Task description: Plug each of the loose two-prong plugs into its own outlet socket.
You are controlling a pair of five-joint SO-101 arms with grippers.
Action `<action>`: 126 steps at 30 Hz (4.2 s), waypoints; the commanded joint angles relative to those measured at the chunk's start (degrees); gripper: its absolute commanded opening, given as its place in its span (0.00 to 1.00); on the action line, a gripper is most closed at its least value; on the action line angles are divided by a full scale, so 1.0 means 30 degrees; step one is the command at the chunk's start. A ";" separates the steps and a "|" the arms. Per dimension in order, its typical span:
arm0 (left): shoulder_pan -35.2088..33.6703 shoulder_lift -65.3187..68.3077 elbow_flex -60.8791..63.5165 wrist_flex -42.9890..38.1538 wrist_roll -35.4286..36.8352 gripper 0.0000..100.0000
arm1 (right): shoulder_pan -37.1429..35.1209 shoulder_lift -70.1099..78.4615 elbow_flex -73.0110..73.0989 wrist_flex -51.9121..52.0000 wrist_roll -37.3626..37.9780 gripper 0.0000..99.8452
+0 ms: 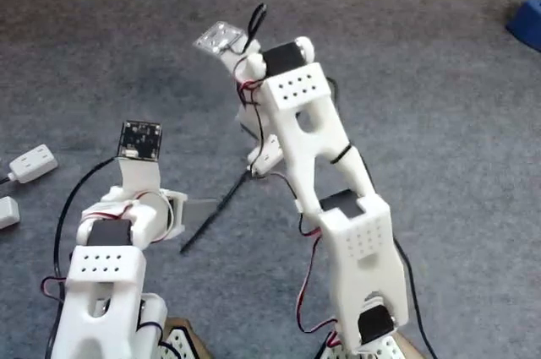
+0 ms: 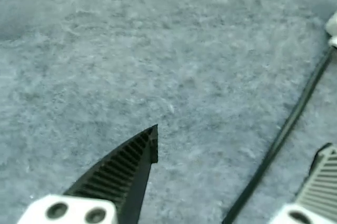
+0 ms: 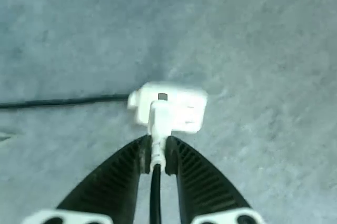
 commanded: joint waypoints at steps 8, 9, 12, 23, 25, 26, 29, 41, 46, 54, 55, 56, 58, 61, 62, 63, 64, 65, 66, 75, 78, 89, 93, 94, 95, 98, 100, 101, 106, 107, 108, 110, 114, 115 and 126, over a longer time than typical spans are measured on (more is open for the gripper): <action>-0.0454 -0.0132 -0.0044 -0.0703 -0.0176 0.44 | 0.2037 0.0103 -0.1802 0.0513 0.0410 0.01; -0.0454 -0.0132 -0.0044 -0.0703 -0.0176 0.44 | 0.2154 0.0044 -0.1597 0.0513 0.0440 0.01; -0.0454 -0.0132 -0.0044 -0.0703 -0.0176 0.44 | 0.2007 -0.0015 -0.0044 0.0513 0.1260 0.01; -0.0454 -0.0132 -0.0044 -0.0703 -0.0176 0.44 | 0.1363 -0.0484 0.0923 0.0513 0.1231 0.01; -0.0454 -0.0132 -0.0044 -0.0703 -0.0176 0.44 | 0.1216 -0.0777 0.0952 0.0513 0.1201 0.01; -0.0454 -0.0132 -0.0044 -0.0703 -0.0176 0.44 | 0.1128 -0.0864 0.0952 0.0513 0.1201 0.01; -0.0454 -0.0132 -0.0044 -0.0703 -0.0176 0.44 | 0.0894 -0.0630 0.0982 0.0513 0.1201 0.01; -0.0513 -0.0249 -0.0073 -0.0703 -0.0117 0.44 | 0.0659 0.3853 0.0777 0.0513 0.1172 0.01; -0.0513 -0.0249 -0.0161 -0.0733 -0.0117 0.44 | 0.0278 0.4938 0.0747 -0.0103 0.0762 0.01; -0.0513 -0.0249 -0.0132 -0.0733 -0.0117 0.44 | -0.0278 0.4527 0.0718 -0.1714 -0.1114 0.01; -0.0513 -0.0249 -0.0132 -0.0733 -0.0117 0.44 | -0.0278 0.4440 0.0718 -0.1949 -0.1201 0.01; -0.0513 -0.0249 -0.0132 -0.0733 -0.0117 0.44 | -0.0278 0.4381 0.0747 -0.2242 -0.1348 0.01; -0.0513 -0.0249 -0.0103 -0.0733 -0.0117 0.44 | -0.0278 0.4527 0.0747 -0.2593 -0.1407 0.01; -0.0513 -0.0249 -0.0103 -0.0733 -0.0117 0.44 | -0.0278 0.5055 0.0747 -0.2740 -0.1260 0.01; -0.0513 -0.0249 -0.0103 -0.0733 -0.0117 0.44 | -0.0278 0.5289 0.0747 -0.2740 -0.1231 0.01; -0.0513 -0.0249 -0.0103 -0.0733 -0.0117 0.44 | -0.0278 0.5524 0.0747 -0.2740 -0.1231 0.01; -0.0513 -0.0249 -0.0103 -0.0733 -0.0117 0.44 | -0.0278 0.5788 0.0747 -0.2740 -0.1231 0.01; -0.0513 -0.0249 -0.0103 -0.0733 -0.0117 0.44 | -0.0278 0.6022 0.0747 -0.2740 -0.1231 0.01; -0.0513 -0.0249 -0.0103 -0.0733 -0.0117 0.44 | -0.0278 0.6286 0.0747 -0.2681 -0.1231 0.01; -0.0659 -0.0249 -0.0103 -0.0733 -0.0117 0.44 | -0.0278 0.7604 0.0835 -0.1890 -0.0791 0.01; -0.1011 -0.0249 -0.0103 -0.0733 -0.0117 0.44 | -0.0337 0.7751 0.0777 -0.0659 -0.0703 0.01; -0.1011 -0.0249 -0.0103 -0.0733 -0.0117 0.44 | -0.0659 0.7780 0.0923 0.0484 -0.0176 0.01; -0.1011 -0.0249 -0.0103 -0.0733 -0.0117 0.44 | -0.0571 0.7780 0.0923 0.0484 -0.0205 0.01; -0.1011 -0.0249 -0.0103 -0.0733 -0.0117 0.44 | -0.0542 0.7780 0.0923 0.0484 -0.0205 0.01; -0.1011 -0.0249 -0.0103 -0.0733 -0.0117 0.44 | -0.0366 0.7780 0.0923 0.0484 -0.0264 0.01; -0.1011 -0.0249 -0.0103 -0.0733 -0.0117 0.44 | 0.0044 0.7810 0.0777 0.0425 -0.0645 0.01; -0.1011 -0.0249 -0.0103 -0.0733 -0.0117 0.44 | 0.0278 0.7810 0.0777 0.0044 -0.1114 0.01; -0.1011 -0.0249 -0.0103 -0.0733 -0.0117 0.44 | 0.0337 0.7810 0.0777 -0.0132 -0.1143 0.01; -0.1011 -0.0249 -0.0103 -0.0733 -0.0117 0.44 | 0.0396 0.7810 0.0777 -0.0278 -0.1231 0.04; -0.1011 -0.0249 -0.0103 -0.0733 -0.0117 0.44 | 0.0396 0.7810 0.0777 -0.0249 -0.1231 0.07; -0.1011 -0.0249 -0.0103 -0.0733 -0.0117 0.44 | 0.0396 0.7810 0.0777 -0.0220 -0.1231 0.09; -0.1011 -0.0249 -0.0103 -0.0733 -0.0117 0.44 | 0.0396 0.7810 0.0777 -0.0220 -0.1201 0.13; -0.1011 -0.0249 -0.0103 -0.0733 -0.0117 0.44 | 0.0396 0.7780 0.0747 -0.0308 -0.1114 0.08; -0.1011 -0.0249 -0.0103 -0.0733 -0.0117 0.44 | 0.0396 0.7780 0.0747 -0.0308 -0.1114 0.01; -0.1011 -0.0249 -0.0073 -0.0733 -0.0117 0.44 | 0.0249 0.7546 0.0747 0.0425 -0.0615 0.01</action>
